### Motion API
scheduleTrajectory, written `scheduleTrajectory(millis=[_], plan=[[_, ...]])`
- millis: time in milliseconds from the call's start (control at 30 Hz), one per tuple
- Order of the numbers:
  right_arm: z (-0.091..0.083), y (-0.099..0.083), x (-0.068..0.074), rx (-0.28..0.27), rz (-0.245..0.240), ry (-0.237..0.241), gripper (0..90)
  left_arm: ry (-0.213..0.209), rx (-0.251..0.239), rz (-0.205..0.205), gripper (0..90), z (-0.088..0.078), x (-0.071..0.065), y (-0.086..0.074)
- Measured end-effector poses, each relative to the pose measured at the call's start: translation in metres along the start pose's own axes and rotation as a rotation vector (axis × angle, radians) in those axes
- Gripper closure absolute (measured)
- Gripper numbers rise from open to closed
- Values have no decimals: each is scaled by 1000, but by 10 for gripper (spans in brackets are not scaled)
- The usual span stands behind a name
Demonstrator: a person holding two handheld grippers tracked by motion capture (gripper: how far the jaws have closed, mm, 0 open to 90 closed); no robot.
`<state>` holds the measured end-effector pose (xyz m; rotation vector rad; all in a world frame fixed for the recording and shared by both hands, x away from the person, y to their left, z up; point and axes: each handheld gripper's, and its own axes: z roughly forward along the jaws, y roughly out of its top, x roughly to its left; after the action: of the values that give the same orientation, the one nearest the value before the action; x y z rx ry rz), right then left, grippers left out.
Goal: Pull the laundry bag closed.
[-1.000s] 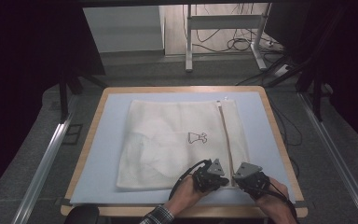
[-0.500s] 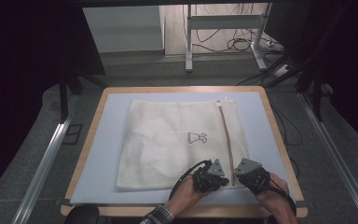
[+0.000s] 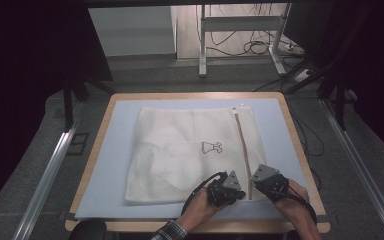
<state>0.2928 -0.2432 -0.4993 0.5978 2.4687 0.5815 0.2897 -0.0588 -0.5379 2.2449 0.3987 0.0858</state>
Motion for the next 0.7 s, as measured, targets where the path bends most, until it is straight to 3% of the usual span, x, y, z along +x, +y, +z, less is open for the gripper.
scheduleTrajectory(millis=[467, 700], plan=[[9, 2, -13, 4, 23, -4, 857, -1, -2, -5, 897, 0, 0, 0], [15, 5, -17, 14, 5, -25, 858, -2, -5, -10, 897, 0, 0, 0]])
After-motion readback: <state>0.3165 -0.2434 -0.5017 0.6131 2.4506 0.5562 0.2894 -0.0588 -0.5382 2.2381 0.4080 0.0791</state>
